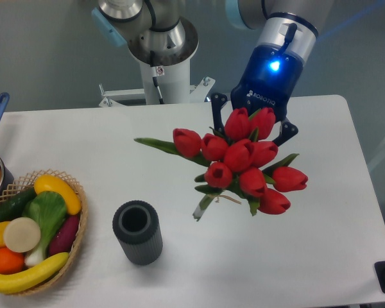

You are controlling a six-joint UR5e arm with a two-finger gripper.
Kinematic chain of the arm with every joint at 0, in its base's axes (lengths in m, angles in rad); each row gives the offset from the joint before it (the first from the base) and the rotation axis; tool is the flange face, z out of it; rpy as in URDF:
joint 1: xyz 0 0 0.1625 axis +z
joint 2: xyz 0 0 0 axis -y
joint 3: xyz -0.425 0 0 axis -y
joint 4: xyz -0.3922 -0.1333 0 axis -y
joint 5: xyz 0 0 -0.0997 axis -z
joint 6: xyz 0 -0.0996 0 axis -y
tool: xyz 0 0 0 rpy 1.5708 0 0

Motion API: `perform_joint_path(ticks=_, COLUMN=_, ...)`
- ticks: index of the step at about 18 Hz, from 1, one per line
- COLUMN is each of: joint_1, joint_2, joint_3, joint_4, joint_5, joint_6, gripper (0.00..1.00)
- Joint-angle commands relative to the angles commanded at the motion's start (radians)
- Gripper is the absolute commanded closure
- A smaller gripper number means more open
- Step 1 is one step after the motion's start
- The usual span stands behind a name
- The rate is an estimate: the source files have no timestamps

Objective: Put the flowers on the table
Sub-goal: 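Carry the red tulip bouquet with the gripper away from the black vase, then lower the held tulips onto the table surface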

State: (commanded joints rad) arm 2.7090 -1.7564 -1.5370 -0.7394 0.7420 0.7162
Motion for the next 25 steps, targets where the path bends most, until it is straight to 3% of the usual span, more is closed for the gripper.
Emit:
perform_joint_path(ticks=9, joint_1=-0.002, joint_2=0.047, joint_3=-0.175, joint_4=-0.011, joint_5=0.359, joint_6=0.319, gripper=0.72)
perform_joint_path(ticks=15, joint_1=-0.008, joint_2=0.046, joint_3=-0.193, joint_4=-0.133, joint_5=0.532, joint_6=0.491, gripper=0.72)
perform_joint_path(ticks=18, joint_1=-0.015, joint_2=0.043, joint_3=-0.207, joint_4=-0.202, joint_5=0.689, joint_6=0.580, gripper=0.71)
perform_joint_path(ticks=22, joint_1=-0.054, joint_2=0.008, joint_3=-0.212, joint_4=-0.253, joint_5=0.822, joint_6=0.615, gripper=0.72)
perform_joint_path(ticks=25, joint_1=-0.099, joint_2=-0.037, joint_3=-0.212, joint_4=-0.259, joint_5=0.946, joint_6=0.615, gripper=0.71)
